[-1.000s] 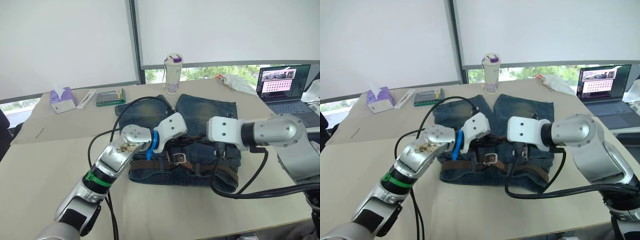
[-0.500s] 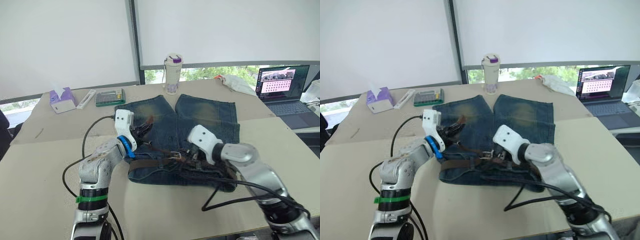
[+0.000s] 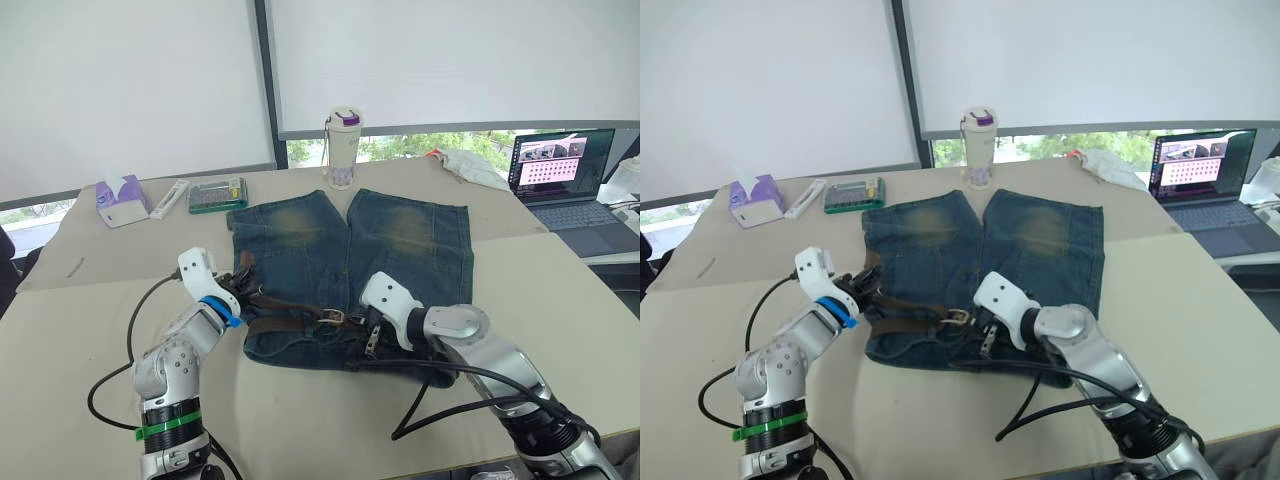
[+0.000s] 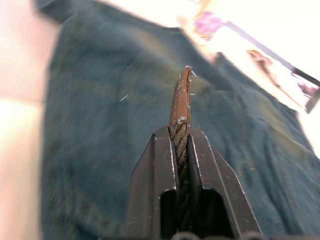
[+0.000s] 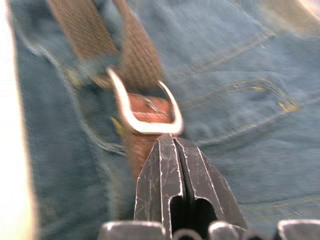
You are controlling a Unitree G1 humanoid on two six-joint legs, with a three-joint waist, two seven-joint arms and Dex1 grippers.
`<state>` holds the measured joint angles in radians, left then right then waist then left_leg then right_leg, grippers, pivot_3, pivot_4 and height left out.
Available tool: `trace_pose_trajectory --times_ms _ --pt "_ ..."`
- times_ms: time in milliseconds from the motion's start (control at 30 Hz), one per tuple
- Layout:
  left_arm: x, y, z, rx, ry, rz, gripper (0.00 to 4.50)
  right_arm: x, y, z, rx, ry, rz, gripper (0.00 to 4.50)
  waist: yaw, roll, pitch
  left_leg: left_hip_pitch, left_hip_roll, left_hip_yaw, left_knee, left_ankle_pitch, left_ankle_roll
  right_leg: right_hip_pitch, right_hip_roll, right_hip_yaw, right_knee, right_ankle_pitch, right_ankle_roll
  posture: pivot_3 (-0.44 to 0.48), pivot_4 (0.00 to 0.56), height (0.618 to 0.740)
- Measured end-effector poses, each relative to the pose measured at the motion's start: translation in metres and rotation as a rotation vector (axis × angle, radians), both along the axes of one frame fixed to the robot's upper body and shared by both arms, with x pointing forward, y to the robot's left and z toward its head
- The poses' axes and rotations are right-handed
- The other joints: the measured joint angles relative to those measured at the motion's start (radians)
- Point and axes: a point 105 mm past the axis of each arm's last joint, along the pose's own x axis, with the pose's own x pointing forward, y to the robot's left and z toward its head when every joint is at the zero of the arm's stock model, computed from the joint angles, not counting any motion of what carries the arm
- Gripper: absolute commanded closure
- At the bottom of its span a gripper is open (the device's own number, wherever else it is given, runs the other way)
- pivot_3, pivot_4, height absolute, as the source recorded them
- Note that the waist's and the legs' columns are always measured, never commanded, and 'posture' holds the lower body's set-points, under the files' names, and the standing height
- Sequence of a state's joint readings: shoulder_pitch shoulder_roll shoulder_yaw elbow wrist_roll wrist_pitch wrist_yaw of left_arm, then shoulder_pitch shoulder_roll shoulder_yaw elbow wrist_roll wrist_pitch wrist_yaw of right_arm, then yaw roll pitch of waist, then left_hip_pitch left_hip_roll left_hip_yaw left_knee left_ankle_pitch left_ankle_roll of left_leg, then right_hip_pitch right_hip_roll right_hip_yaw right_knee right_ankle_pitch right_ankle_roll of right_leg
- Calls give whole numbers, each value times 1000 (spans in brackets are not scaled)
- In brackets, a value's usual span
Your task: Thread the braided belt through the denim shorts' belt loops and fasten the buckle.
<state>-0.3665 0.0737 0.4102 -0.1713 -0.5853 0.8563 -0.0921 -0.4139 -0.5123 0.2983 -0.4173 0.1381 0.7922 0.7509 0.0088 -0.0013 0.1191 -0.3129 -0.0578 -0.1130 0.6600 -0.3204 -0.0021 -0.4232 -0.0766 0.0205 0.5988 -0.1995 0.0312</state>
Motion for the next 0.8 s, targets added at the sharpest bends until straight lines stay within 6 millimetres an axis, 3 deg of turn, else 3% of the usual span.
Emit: trace_pose_trajectory --times_ms 133,333,567,800 --pt "-3 3 -7 -69 28 36 4500 7 -2 4 16 -39 -65 2215 3 0 0 0 -1 0 0 0 0 0 -1 0 0 0 0 0 150 740" --pt "-4 10 -10 -96 42 66 4500 7 -16 -3 8 -15 -110 2215 1 0 0 0 0 0 0 0 0 0 0 0 -1 0 0 0 150 740" --pt "-6 2 -13 -80 47 28 4500 6 -9 -1 22 -20 -95 2215 0 0 0 0 0 1 0 0 0 0 0 0 -1 0 0 0 150 740" --pt "-8 2 -17 -66 49 20 4500 2 1 -3 45 14 -43 4390 1 0 0 0 -1 0 0 0 0 1 0 0 -1 0 0 0 150 740"
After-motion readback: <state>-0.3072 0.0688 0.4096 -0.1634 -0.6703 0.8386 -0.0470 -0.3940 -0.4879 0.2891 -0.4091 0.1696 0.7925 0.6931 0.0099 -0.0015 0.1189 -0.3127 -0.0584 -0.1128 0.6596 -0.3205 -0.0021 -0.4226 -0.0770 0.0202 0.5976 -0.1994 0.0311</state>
